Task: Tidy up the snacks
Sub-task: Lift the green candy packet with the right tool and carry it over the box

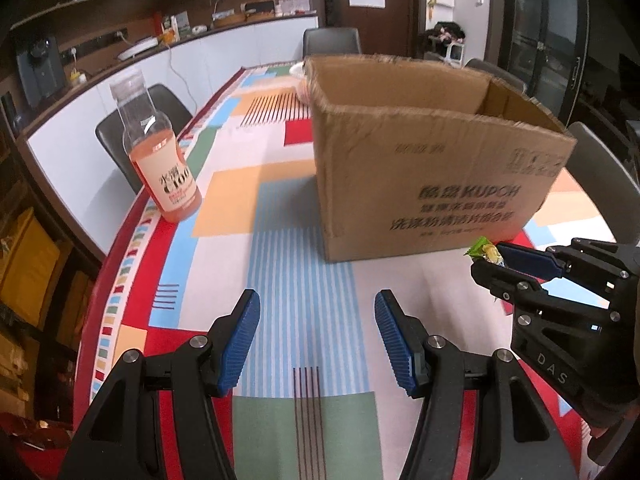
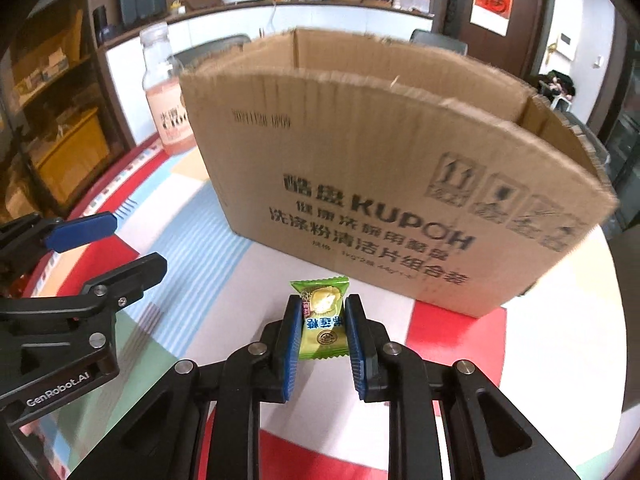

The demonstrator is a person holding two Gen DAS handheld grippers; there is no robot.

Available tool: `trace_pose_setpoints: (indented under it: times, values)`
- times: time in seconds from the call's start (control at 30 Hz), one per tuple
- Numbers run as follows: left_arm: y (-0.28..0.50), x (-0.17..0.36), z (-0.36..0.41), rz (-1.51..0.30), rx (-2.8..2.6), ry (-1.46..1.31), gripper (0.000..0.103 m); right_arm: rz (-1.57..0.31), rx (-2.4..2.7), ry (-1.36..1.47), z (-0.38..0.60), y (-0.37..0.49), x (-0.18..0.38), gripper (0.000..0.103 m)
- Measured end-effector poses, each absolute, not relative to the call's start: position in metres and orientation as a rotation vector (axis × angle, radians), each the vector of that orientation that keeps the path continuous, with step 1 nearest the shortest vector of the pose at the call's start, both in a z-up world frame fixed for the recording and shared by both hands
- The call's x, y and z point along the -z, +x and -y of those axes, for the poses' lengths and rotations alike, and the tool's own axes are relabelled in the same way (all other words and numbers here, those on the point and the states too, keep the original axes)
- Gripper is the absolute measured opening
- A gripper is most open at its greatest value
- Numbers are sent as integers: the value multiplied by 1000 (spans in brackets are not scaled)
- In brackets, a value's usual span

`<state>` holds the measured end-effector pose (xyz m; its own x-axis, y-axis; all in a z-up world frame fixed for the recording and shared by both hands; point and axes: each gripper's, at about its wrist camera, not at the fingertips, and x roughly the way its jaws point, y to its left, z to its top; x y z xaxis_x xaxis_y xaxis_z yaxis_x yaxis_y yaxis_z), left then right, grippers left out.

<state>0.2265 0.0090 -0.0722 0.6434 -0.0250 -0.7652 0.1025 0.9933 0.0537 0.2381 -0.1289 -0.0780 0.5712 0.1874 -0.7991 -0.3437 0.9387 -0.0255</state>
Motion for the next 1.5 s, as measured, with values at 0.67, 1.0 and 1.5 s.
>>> trace_pose_setpoints:
  times: [0.67, 1.0, 1.5]
  values:
    - [201, -11, 12, -643, 108, 129, 72, -689, -243, -66, 164, 198, -9, 23]
    - [224, -38, 16, -586, 105, 151, 80, -617, -200, -73, 171, 214, -39, 23]
    - [286, -31, 17, -684, 119, 139, 86, -666, -144, -77, 174, 272, -41, 23]
